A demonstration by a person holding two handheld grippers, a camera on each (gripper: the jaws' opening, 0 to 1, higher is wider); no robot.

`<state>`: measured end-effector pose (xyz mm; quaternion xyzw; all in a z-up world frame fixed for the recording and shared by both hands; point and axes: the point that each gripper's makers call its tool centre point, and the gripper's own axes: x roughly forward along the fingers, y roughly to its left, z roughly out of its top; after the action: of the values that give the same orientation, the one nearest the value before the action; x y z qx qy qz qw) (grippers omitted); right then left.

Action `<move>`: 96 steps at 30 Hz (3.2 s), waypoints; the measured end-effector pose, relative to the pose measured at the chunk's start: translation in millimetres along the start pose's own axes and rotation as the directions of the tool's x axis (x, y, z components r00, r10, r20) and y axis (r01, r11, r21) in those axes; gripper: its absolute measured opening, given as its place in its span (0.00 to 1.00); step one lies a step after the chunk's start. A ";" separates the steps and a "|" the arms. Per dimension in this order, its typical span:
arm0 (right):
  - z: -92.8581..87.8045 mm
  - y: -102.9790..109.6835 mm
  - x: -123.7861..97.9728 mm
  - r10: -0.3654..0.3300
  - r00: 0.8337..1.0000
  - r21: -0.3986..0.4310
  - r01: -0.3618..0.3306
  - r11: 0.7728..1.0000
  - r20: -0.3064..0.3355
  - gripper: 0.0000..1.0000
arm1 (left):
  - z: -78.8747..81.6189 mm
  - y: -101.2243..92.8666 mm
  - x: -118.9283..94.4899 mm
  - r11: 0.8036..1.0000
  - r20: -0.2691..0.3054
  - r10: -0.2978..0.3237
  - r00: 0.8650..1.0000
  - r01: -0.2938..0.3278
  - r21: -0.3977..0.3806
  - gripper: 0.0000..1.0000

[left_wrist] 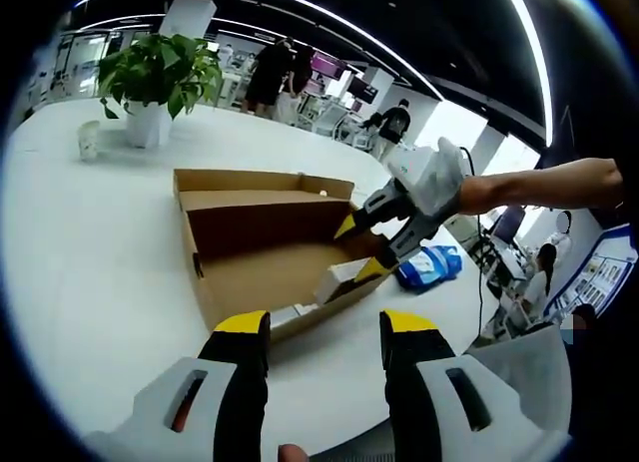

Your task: Operate the shoe box by opening the lid, removing the specified soft item, and placing it in the target area until the item is outside and the box remains undamaged.

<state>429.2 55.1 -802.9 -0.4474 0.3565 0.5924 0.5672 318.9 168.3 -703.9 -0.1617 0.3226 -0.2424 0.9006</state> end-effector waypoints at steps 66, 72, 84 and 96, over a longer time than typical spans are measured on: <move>11.4 -16.9 -75.6 -0.116 0.992 0.094 0.111 0.989 0.055 0.17 | 17.3 -20.6 5.0 0.998 0.003 -0.029 1.000 0.029 0.055 0.45; 1.0 -17.7 -93.6 -0.147 0.987 0.111 0.140 0.984 0.060 0.17 | 18.7 -28.0 10.2 0.997 -0.005 -0.044 0.999 0.044 0.065 0.45; -63.5 -7.5 -118.8 -0.195 0.981 0.210 0.188 0.959 0.013 0.17 | 20.0 -49.6 29.3 0.991 -0.032 -0.089 0.995 0.092 0.096 0.45; -133.5 17.4 -133.3 -0.212 0.977 0.319 0.213 0.924 -0.037 0.17 | 15.4 -71.0 52.0 0.984 -0.072 -0.128 0.989 0.136 0.118 0.45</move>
<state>422.8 -117.8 -725.9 -0.3858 0.3981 0.4611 0.6928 340.4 83.3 -686.9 -0.1195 0.3243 -0.3258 0.8800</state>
